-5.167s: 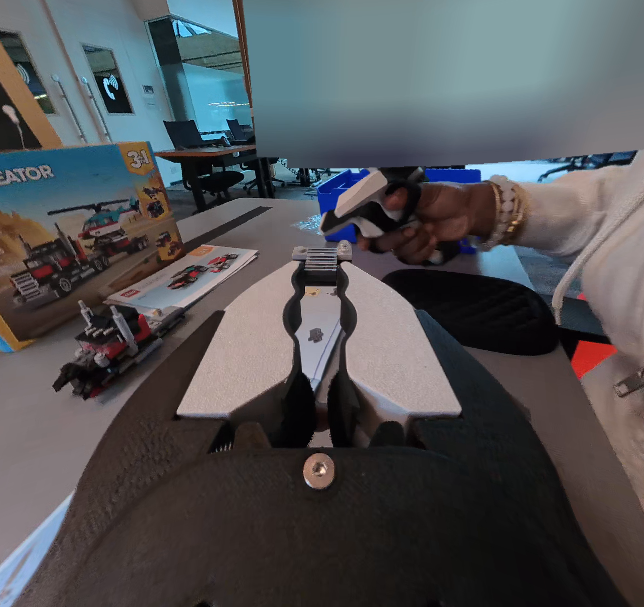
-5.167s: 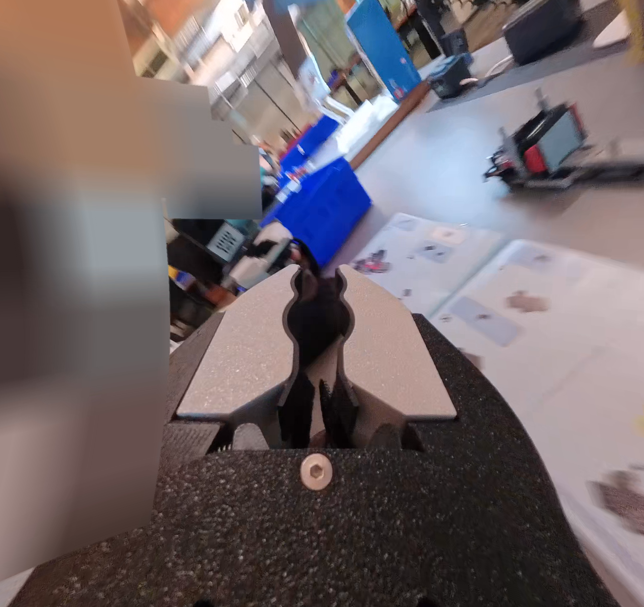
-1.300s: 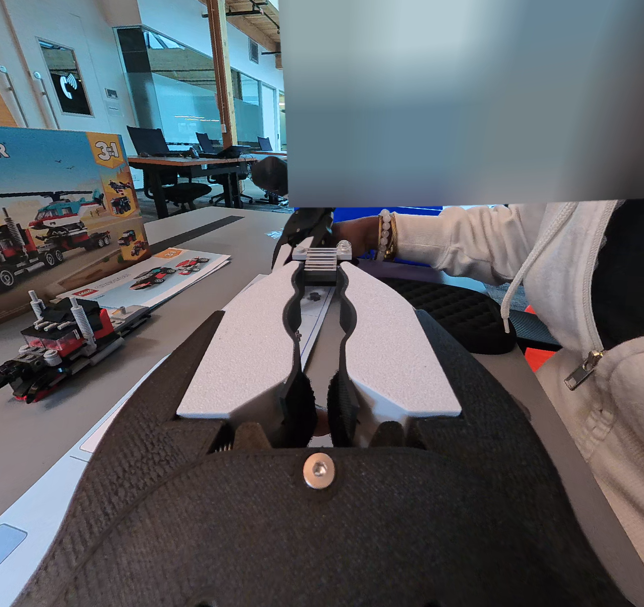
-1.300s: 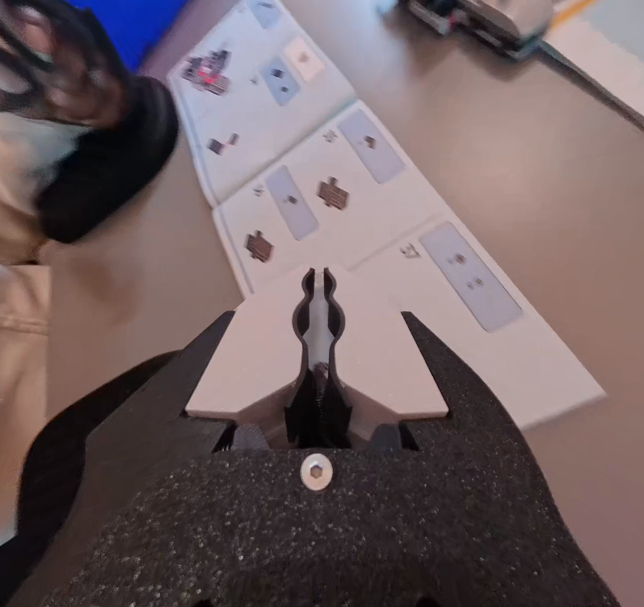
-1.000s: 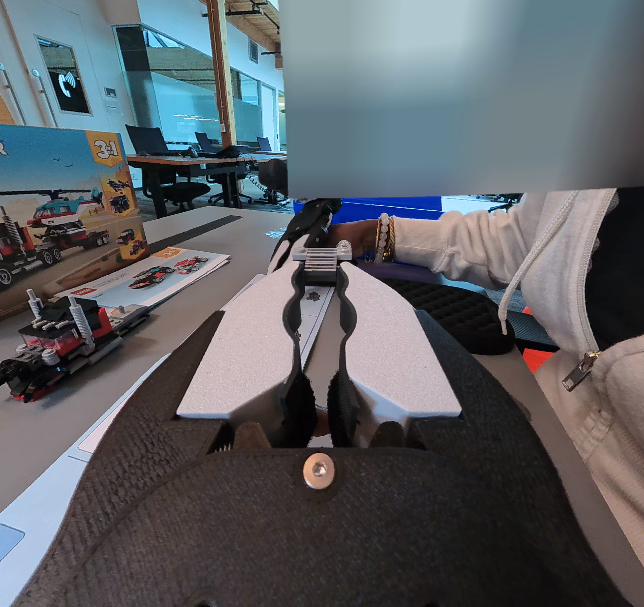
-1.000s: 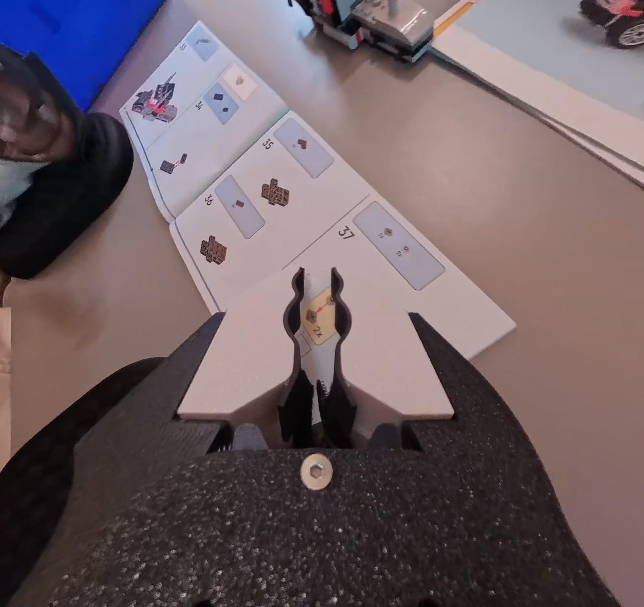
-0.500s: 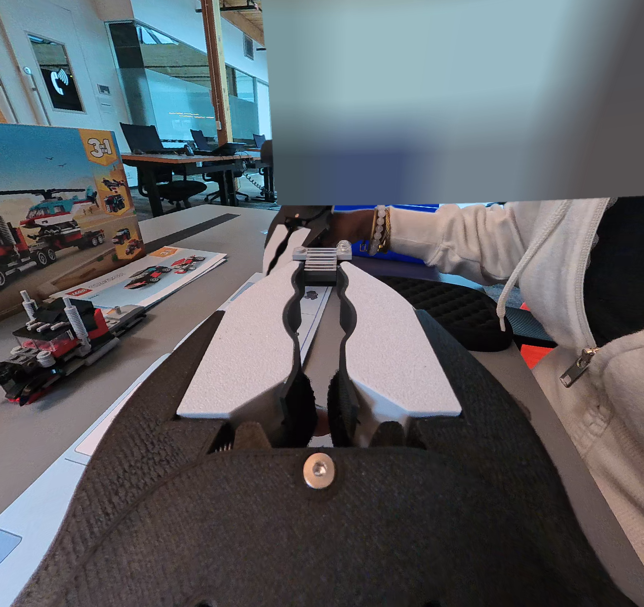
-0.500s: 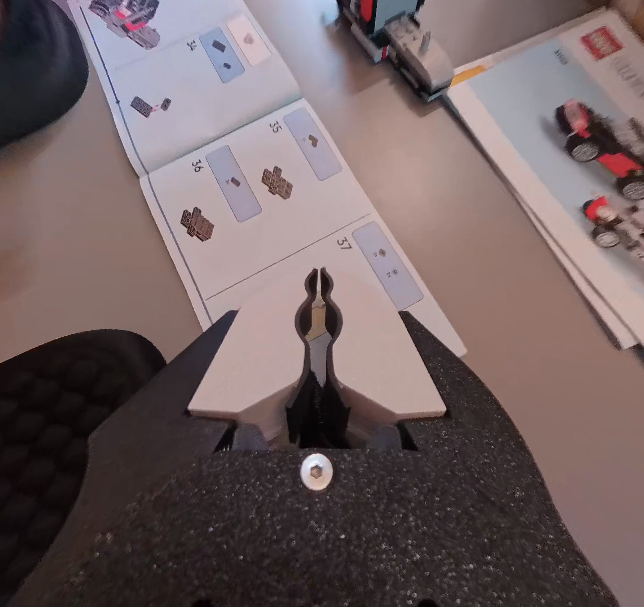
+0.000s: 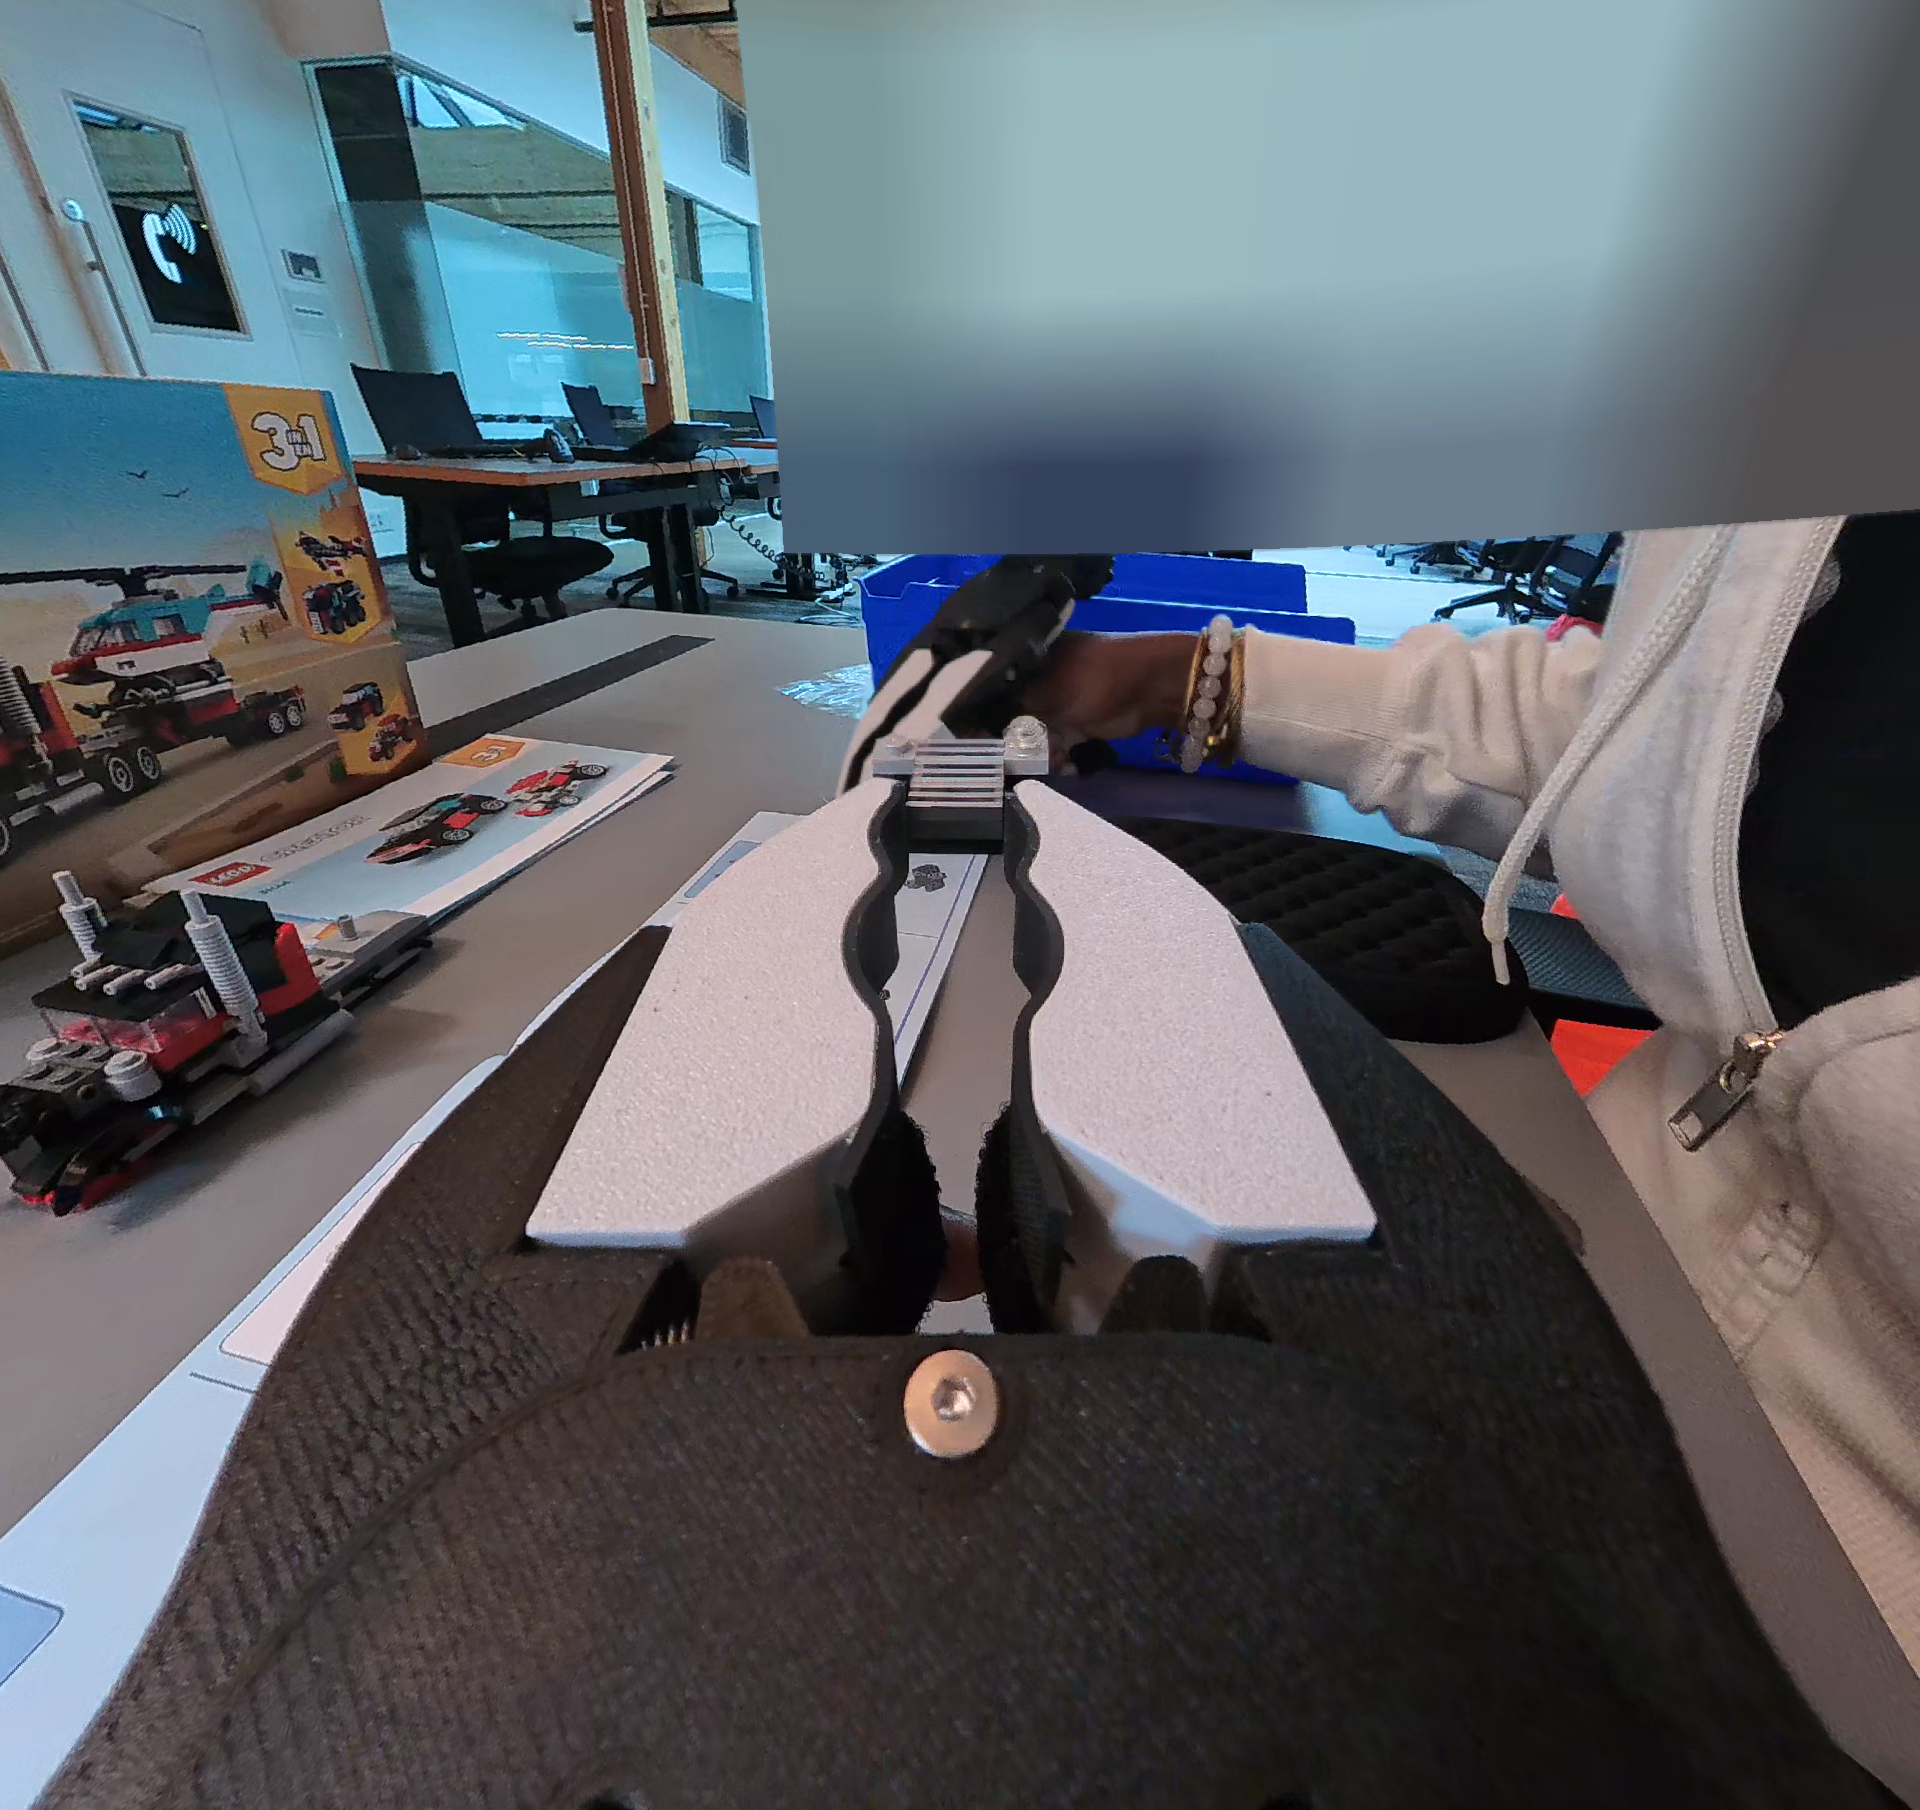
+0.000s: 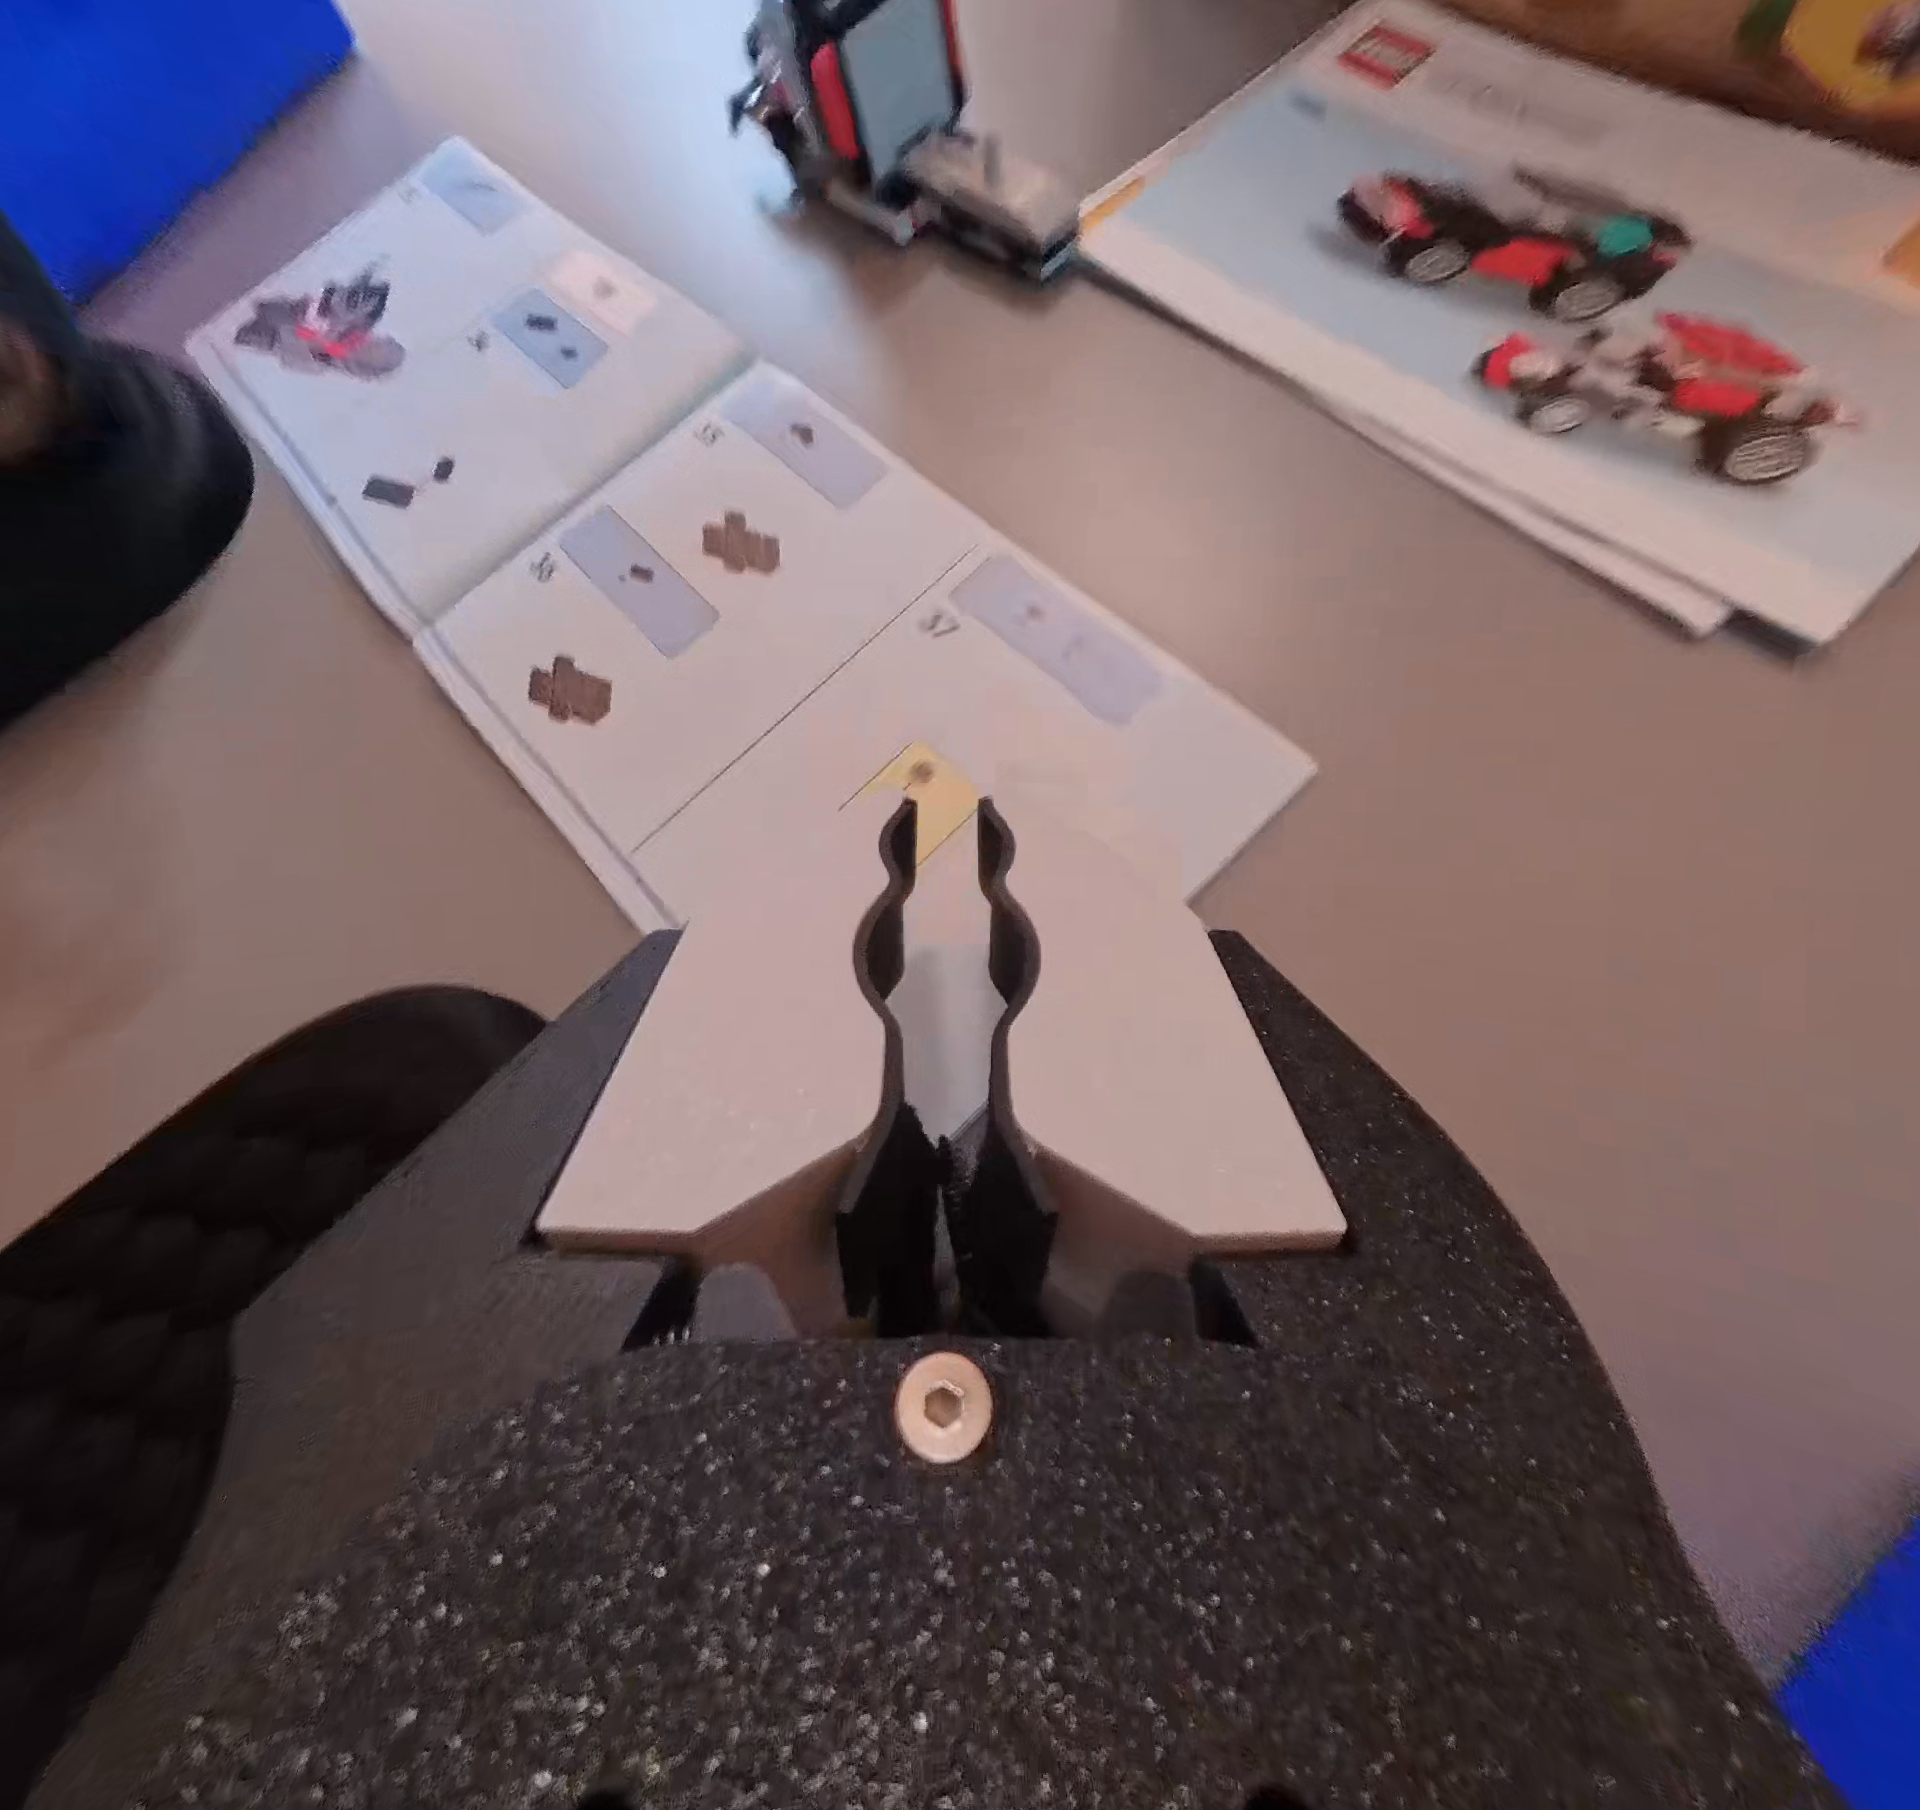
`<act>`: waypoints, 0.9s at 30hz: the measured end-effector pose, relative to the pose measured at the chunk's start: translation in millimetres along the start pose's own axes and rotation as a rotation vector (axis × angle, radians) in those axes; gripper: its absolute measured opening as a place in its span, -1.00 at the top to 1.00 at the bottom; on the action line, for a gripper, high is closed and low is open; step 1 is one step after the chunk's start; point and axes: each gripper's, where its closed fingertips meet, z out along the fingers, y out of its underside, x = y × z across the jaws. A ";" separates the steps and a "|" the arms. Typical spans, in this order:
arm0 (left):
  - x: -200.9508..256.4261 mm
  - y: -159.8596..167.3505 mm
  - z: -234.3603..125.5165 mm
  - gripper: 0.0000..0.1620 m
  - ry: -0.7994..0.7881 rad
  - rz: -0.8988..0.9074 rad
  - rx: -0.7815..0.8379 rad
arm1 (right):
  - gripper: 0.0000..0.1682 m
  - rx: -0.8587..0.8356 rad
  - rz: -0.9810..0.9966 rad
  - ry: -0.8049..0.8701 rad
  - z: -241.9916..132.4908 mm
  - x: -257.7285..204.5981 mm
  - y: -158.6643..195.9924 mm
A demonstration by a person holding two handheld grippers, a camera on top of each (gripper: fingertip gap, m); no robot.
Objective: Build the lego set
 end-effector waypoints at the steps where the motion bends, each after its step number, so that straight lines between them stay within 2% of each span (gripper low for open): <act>1: 0.1 0.2 0.2 0.79 0.001 0.001 -0.001 | 0.87 -0.013 -0.024 -0.021 2.3 -5.9 5.4; 4: 0.7 0.9 0.7 0.79 0.004 0.003 -0.006 | 0.88 -0.054 -0.118 -0.033 10.1 -13.9 17.6; 9: 0.2 0.4 0.5 0.79 0.001 0.002 -0.002 | 0.93 -0.039 -0.200 -0.011 16.4 -13.1 11.8; 27: 0.2 -0.3 0.3 0.79 0.003 -0.001 0.001 | 0.97 -0.104 -0.295 -0.035 26.8 -17.4 7.0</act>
